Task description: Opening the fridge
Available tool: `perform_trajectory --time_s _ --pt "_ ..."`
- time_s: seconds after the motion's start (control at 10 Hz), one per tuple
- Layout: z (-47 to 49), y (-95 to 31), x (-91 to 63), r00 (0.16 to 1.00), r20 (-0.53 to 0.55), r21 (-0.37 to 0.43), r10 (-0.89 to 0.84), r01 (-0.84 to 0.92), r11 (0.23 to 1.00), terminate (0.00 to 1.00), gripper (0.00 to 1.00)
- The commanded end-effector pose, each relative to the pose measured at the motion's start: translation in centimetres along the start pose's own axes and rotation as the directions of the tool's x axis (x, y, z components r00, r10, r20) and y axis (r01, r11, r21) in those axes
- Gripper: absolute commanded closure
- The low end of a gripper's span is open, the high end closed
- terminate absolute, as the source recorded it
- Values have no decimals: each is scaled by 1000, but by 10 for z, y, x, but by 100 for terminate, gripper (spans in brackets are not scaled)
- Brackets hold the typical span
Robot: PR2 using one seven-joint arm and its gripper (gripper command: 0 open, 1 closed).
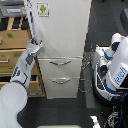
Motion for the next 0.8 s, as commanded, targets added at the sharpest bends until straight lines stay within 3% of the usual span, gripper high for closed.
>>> perform_trajectory --time_s 0.1,0.8 --pt "-50 29 35 998 -65 -16 -15 14 1000 0 100" --pt "-42 31 12 997 -69 -10 -41 40 999 0 100"
